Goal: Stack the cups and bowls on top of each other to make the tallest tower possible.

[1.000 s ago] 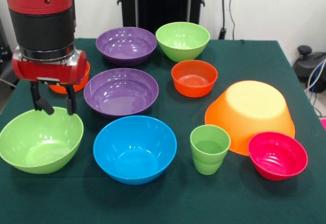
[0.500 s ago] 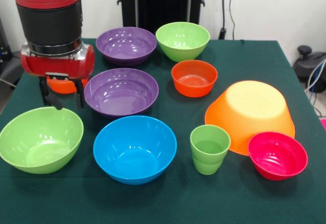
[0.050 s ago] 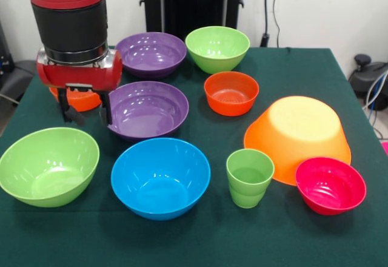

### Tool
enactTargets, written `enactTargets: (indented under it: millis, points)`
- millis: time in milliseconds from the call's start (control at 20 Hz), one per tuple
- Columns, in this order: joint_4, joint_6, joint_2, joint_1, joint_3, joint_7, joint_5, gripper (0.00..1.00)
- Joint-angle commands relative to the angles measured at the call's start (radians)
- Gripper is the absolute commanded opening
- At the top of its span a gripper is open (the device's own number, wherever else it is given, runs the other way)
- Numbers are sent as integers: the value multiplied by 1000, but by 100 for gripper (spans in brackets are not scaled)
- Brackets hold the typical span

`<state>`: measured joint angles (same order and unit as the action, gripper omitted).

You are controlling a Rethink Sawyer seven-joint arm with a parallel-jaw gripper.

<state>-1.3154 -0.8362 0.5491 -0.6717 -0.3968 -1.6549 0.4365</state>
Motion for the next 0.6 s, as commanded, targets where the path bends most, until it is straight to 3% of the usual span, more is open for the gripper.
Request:
enactTargets:
  millis: [50, 400, 600]
  points:
    - [-69, -47, -29, 33, -58, 127, 13, 100]
    - [-29, -25, -82, 33, -52, 136, 37, 100]
    - [-32, -47, -65, 35, -48, 139, 34, 100]
